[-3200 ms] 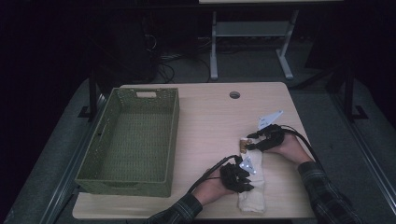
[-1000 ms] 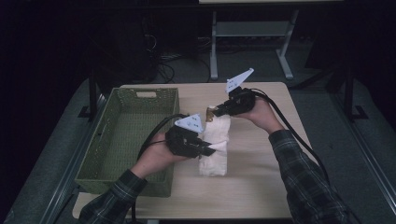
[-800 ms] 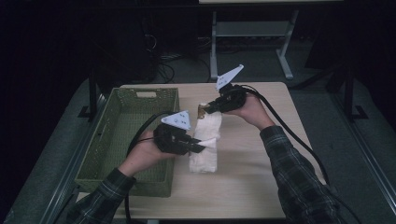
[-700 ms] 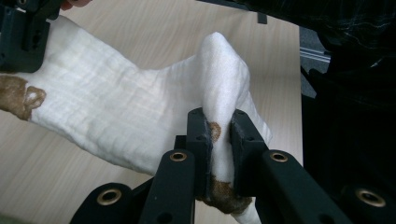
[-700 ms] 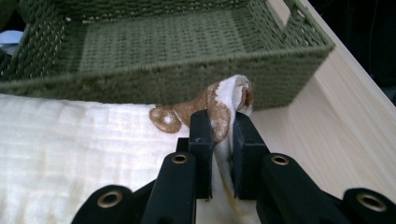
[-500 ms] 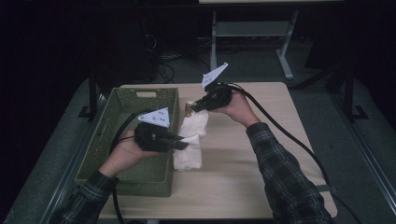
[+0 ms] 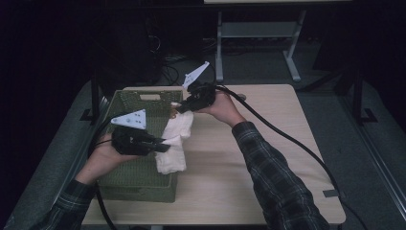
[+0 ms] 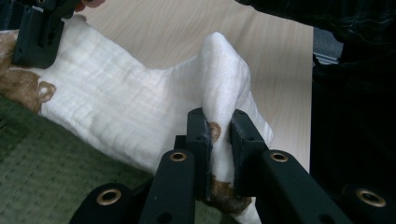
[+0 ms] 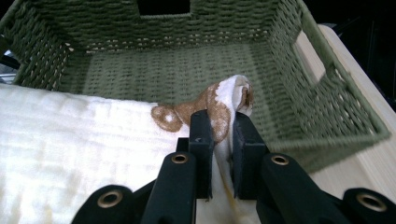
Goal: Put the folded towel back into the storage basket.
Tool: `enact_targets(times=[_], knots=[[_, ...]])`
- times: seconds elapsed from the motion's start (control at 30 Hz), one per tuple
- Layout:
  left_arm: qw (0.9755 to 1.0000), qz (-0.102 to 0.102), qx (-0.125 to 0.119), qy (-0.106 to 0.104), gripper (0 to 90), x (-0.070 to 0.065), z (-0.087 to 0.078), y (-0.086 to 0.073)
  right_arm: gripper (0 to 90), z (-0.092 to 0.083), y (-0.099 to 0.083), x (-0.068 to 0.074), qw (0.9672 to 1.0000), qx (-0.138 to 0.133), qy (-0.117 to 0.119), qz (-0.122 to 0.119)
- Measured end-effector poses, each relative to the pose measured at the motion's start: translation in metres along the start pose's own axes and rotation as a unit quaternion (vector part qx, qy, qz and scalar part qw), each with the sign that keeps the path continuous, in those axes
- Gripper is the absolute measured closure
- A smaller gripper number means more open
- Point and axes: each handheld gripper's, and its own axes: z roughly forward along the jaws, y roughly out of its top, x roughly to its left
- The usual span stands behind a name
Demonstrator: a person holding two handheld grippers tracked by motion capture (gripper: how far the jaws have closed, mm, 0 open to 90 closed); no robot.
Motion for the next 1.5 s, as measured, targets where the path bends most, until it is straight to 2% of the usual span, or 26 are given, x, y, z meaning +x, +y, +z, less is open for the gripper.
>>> enact_targets(times=[0.27, 0.43, 0.5, 0.6, 0.77, 0.8, 0.83, 0.87, 1.0, 1.2, 1.5], knots=[[0.9997, -0.019, 0.008, 0.012, 79.5, 0.005, -0.017, -0.023, 80.5, 0.027, 0.017, 0.003, 0.9999, -0.002, 0.009, -0.010], [0.9996, -0.024, 0.009, 0.011, 79.5, 0.006, -0.016, -0.032, 80.5, 0.048, 0.021, 0.005, 0.9998, 0.003, 0.019, -0.009], [0.9994, -0.023, 0.024, 0.014, 79.5, 0.007, -0.014, -0.038, 80.5, 0.056, 0.022, 0.007, 0.9997, 0.002, 0.021, -0.007], [0.9993, -0.026, 0.023, 0.016, 79.5, 0.007, -0.017, -0.041, 80.5, 0.064, 0.023, 0.008, 0.9997, 0.002, 0.024, -0.006], [0.9993, -0.028, 0.022, 0.010, 78.7, 0.007, -0.012, -0.046, 80.5, 0.066, 0.021, 0.009, 0.9996, 0.006, 0.027, -0.008], [0.9994, -0.025, 0.023, 0.013, 76.1, 0.007, -0.010, -0.047, 80.5, 0.066, 0.021, 0.010, 0.9996, 0.009, 0.027, -0.008], [0.9994, -0.025, 0.023, 0.013, 67.3, 0.007, -0.010, -0.047, 80.5, 0.066, 0.020, 0.010, 0.9996, 0.009, 0.027, -0.009], [0.9993, -0.026, 0.017, 0.022, 60.7, 0.007, -0.007, -0.047, 80.5, 0.067, 0.020, 0.010, 0.9995, 0.007, 0.028, -0.010], [0.9992, -0.027, 0.013, 0.026, 50.4, 0.009, -0.004, -0.048, 80.5, 0.070, 0.020, 0.010, 0.9996, 0.007, 0.024, -0.012], [0.9989, -0.035, -0.007, 0.030, 47.4, 0.013, -0.002, -0.049, 80.5, 0.069, 0.021, 0.005, 0.9998, 0.000, 0.022, -0.003], [0.9987, -0.042, -0.015, 0.027, 47.2, 0.016, 0.004, -0.052, 80.0, 0.079, 0.015, -0.008, 0.9999, 0.000, 0.014, -0.001]])
